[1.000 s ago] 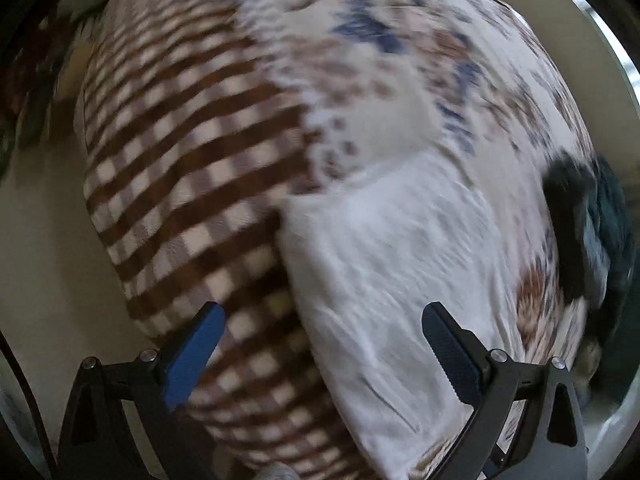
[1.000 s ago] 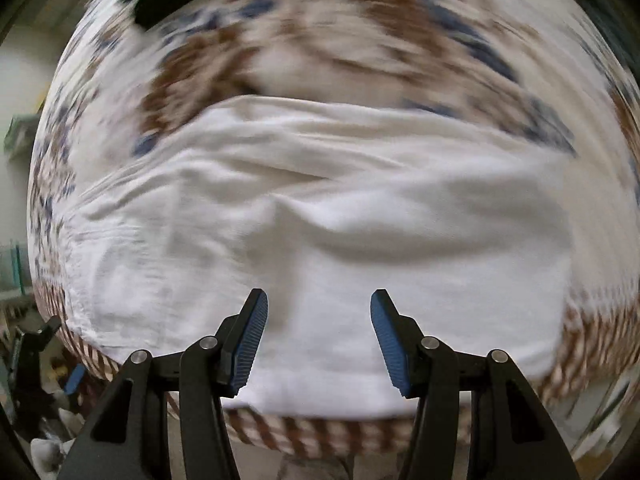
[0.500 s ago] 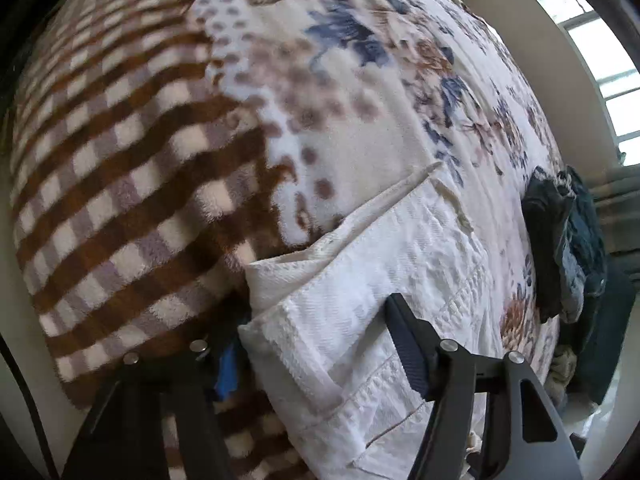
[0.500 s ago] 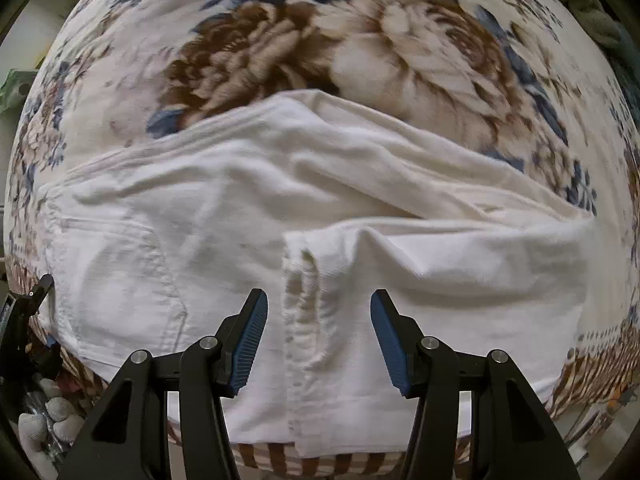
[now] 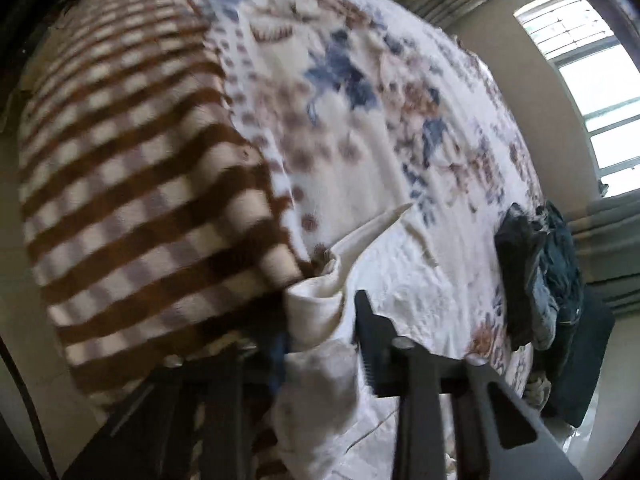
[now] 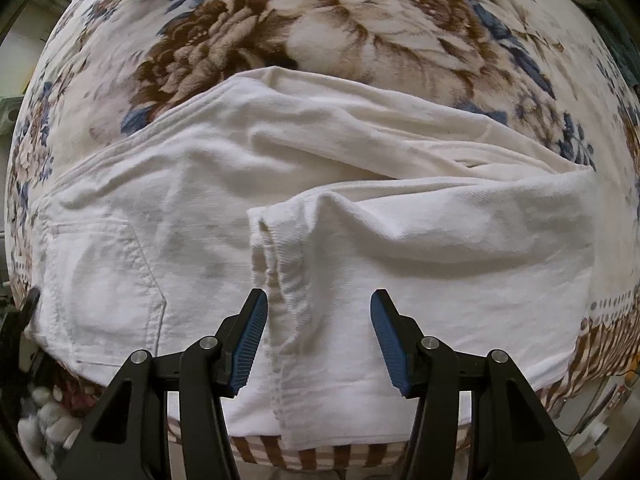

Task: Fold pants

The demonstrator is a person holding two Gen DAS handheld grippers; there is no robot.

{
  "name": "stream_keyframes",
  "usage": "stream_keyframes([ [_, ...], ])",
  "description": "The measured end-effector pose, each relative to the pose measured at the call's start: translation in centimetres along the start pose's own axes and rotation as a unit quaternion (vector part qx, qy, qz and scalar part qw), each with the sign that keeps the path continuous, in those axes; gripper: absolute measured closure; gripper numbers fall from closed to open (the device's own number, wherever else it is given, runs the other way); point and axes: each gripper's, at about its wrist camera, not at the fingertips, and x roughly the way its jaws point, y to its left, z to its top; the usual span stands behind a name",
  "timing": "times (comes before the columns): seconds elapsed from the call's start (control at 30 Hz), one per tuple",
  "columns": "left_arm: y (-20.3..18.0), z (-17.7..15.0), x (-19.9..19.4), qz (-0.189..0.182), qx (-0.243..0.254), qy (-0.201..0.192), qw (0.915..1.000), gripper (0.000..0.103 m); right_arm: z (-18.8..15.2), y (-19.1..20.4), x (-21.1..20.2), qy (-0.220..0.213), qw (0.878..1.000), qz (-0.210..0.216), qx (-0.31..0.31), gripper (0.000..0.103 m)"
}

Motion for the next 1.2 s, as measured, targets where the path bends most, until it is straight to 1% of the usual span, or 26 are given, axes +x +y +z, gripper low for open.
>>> stream_keyframes([
  [0.13,-1.0,-0.8,-1.2,0.02,0.032,-0.02,0.9991,0.082,0.0,-1.0,-0.6,-0.005,1.0,0.003,-0.002,0.047],
  [0.17,-1.0,-1.1,-1.3,0.025,0.033,-0.021,0.9989,0.082,0.3,-1.4,-0.8,-0.008,1.0,0.004,-0.005,0.047],
  [0.23,-0.9,-1.4,-1.3,0.023,0.028,-0.024,0.9991,0.082,0.2,-2.1,-1.4,-0.013,1.0,0.003,-0.014,0.047],
  [0.33,-1.4,-2.5,-1.6,0.017,0.033,-0.026,0.9989,0.082,-0.3,-3.4,-2.2,-0.012,1.0,0.004,-0.015,0.047],
  [0.37,-2.0,-3.0,-1.7,0.022,0.043,-0.03,0.9984,0.082,-0.5,-3.9,-2.4,-0.011,1.0,0.003,-0.015,0.047],
  [0.43,-3.3,-3.6,-1.8,0.02,0.06,-0.037,0.9973,0.082,-0.5,-5.0,-3.0,-0.013,1.0,0.0,-0.019,0.047],
  [0.5,-4.8,-4.1,-1.8,0.026,0.081,-0.043,0.9955,0.086,-0.5,-6.0,-3.2,-0.014,1.0,-0.004,-0.024,0.047],
  [0.63,-9.2,-5.6,-3.8,-0.003,0.133,-0.052,0.9897,0.087,0.4,-10.1,-5.0,-0.023,0.999,0.001,-0.023,0.047],
  [0.73,-13.6,-8.6,-6.2,-0.037,0.188,-0.046,0.9804,0.087,-0.1,-12.3,-6.3,-0.036,0.999,-0.001,-0.024,0.047],
  [0.8,-16.4,-11.3,-7.3,-0.074,0.211,-0.024,0.9744,0.087,-0.6,-14.6,-7.4,-0.043,0.999,-0.002,-0.017,0.047],
  [0.87,-18.9,-15.1,-7.3,-0.098,0.23,0.011,0.9682,0.088,-0.6,-17.3,-8.4,-0.045,0.999,-0.002,-0.005,0.047],
  [0.93,-20.6,-19.1,-6.5,-0.116,0.247,0.053,0.9606,0.088,-1.2,-20.6,-9.5,-0.048,0.999,-0.005,0.01,0.047],
  [1.0,-21.9,-23.3,-4.4,-0.126,0.272,0.103,0.9485,0.088,-2.0,-23.2,-10.4,-0.053,0.998,-0.013,0.018,0.047],
  [1.07,-22.5,-27.3,-1.6,-0.112,0.3,0.153,0.9349,0.088,-2.4,-25.4,-10.5,-0.049,0.998,-0.024,0.019,0.047],
  [1.13,-22.5,-29.9,0.8,-0.092,0.327,0.179,0.9233,0.088,-2.6,-27.4,-9.7,-0.034,0.999,-0.029,0.013,0.047],
  [1.17,-22.1,-31.1,2.4,-0.076,0.339,0.197,0.9166,0.088,-2.2,-27.6,-9.0,-0.028,0.999,-0.031,0.011,0.047],
  [1.2,-21.7,-31.9,3.7,-0.062,0.347,0.21,0.9122,0.088,-2.1,-28.2,-8.4,-0.023,0.999,-0.034,0.011,0.047],
])
